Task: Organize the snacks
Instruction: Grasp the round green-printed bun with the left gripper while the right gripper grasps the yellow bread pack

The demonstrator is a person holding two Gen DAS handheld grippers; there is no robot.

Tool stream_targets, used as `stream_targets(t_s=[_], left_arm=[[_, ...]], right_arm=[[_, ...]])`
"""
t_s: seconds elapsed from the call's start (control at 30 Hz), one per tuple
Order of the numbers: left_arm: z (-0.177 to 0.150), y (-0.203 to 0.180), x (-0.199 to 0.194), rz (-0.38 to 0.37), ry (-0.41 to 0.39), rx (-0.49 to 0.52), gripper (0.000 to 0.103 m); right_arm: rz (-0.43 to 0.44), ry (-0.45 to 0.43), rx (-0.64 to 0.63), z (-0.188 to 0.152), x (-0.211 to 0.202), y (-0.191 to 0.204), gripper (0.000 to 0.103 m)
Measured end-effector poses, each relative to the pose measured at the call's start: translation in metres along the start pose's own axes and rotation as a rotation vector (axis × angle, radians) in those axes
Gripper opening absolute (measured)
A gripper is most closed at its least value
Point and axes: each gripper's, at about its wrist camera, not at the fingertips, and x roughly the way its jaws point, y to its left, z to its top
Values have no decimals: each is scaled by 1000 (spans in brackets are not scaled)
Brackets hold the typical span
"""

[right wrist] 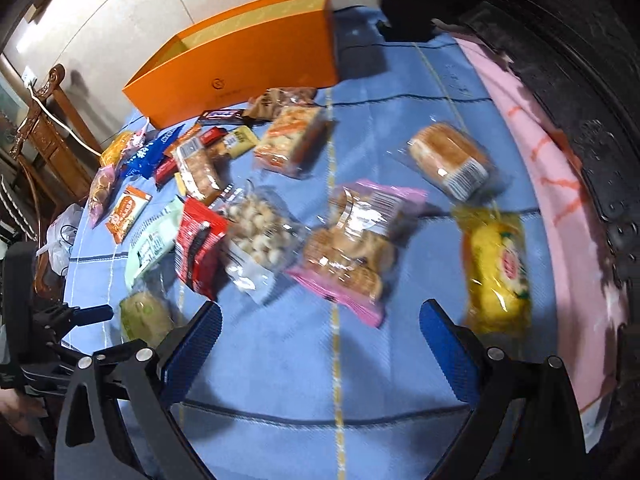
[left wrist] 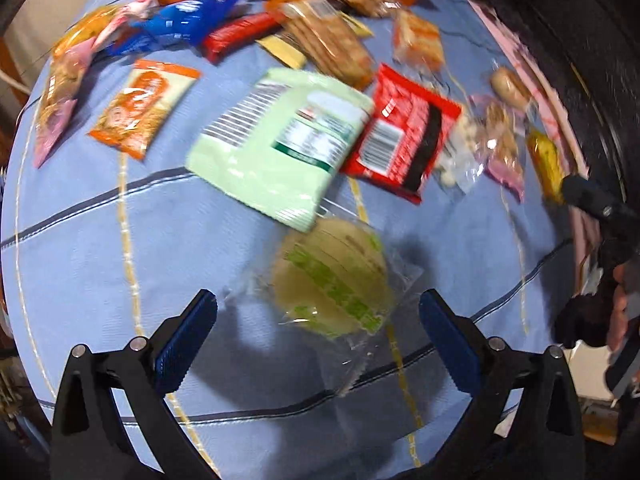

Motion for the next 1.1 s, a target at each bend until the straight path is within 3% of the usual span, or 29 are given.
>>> stream_targets(t_s=[0.17,0.37,0.4,0.47,0.6,0.8,0.97,1.1], left_arm=[[-1,-9,13,26,3,20,99],[-3,-26,20,121,-40,59,99],[-4,-28,22,125,-42,64,98],[-5,-32,28,115,-27,67,85],[-4,-43,31,167,-51,96,77],[-6,-39,26,156,-72,44,65],[-8,-19,17,131,-63,-10,64],[-6,-11,18,123,-55,-35,64]], right_arm=[[-30,6,16,-8,-5,-17,100],[-45,11,16,-12,-10,-27,100],[-47,12,14,-13,-10,-28,100],[-54,19,7,-14,-9,-28,100],[-72,24,-16,-14,-9,-25,100],[-134,20,1,-15,-13,-41,100],[-158,13,128,-11,-15,-76,100],[-193,1,149,-5,-10,-87,100]])
